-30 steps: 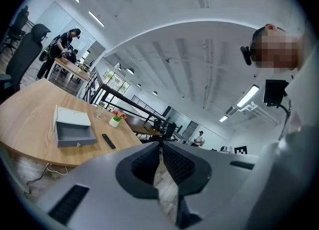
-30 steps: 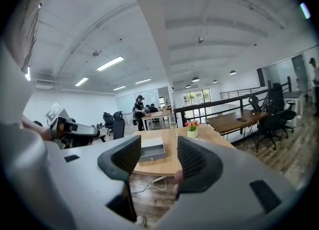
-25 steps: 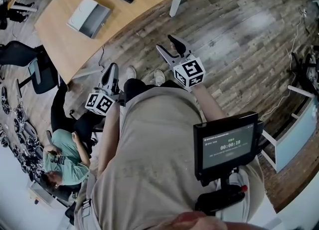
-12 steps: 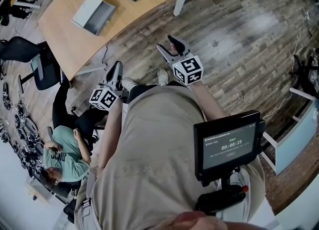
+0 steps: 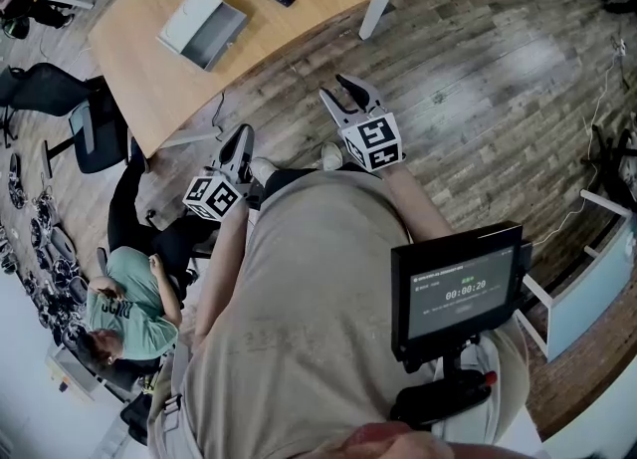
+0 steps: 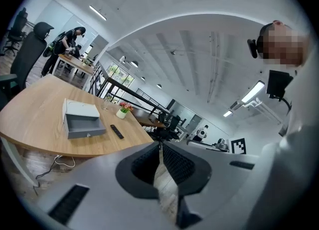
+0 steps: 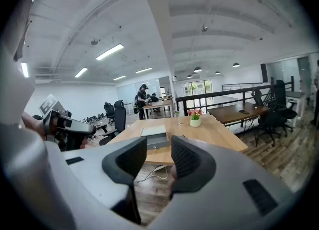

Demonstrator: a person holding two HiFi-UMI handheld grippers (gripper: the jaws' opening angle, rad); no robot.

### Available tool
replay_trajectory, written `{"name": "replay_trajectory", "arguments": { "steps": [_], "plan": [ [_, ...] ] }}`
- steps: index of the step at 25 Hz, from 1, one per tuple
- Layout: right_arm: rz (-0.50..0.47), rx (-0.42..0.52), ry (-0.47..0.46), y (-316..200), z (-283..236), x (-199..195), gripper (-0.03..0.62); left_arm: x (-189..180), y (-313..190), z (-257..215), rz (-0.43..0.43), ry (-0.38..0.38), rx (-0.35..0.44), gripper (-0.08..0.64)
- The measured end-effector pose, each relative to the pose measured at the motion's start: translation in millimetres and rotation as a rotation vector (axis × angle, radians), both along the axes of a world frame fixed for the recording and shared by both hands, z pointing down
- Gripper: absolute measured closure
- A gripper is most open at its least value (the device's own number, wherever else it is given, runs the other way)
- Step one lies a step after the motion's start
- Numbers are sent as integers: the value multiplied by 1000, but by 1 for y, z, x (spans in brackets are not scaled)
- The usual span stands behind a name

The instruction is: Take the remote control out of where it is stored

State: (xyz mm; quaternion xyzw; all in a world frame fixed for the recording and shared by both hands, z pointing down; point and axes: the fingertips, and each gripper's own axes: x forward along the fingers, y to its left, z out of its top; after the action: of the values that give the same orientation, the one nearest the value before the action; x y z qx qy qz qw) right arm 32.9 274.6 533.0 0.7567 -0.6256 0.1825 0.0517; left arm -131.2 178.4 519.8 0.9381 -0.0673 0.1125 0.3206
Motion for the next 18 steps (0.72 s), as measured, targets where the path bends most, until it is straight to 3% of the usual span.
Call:
{"name": "replay_trajectory", "arguments": {
  "steps": [12, 18],
  "plan": [
    [-94, 190, -105, -17, -63, -24, 436, 27, 14, -37, 75, 90, -29, 554],
    [-156, 212, -126, -14, -76, -46, 436, 52, 44, -70, 189, 207, -40, 552]
  ]
}}
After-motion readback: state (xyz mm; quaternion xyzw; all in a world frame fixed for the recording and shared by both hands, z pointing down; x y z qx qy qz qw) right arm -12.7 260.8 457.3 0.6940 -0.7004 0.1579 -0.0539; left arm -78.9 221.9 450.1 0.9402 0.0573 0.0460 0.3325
